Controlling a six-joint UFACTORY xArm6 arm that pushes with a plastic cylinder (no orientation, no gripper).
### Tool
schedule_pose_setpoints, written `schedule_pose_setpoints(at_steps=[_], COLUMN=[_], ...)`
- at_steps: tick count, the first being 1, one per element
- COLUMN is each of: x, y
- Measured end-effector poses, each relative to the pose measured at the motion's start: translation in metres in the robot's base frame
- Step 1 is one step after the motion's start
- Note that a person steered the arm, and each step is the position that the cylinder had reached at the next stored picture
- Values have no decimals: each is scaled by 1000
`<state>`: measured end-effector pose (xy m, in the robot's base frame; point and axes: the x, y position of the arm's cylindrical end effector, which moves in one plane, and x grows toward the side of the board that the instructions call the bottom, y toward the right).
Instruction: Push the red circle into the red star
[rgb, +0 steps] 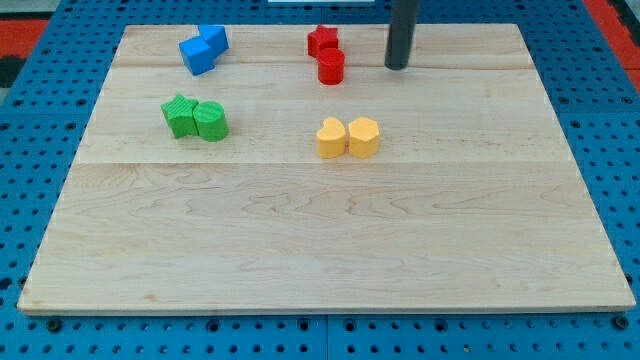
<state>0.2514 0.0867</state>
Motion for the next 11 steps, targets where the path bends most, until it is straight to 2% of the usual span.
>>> schedule_pose_setpoints(at_steps=[1,2,3,4,6,7,9,11], x=[-43,-46,-16,-17,-8,19,23,21], y=[-32,-72,-106,-73,34,46,-53,-81])
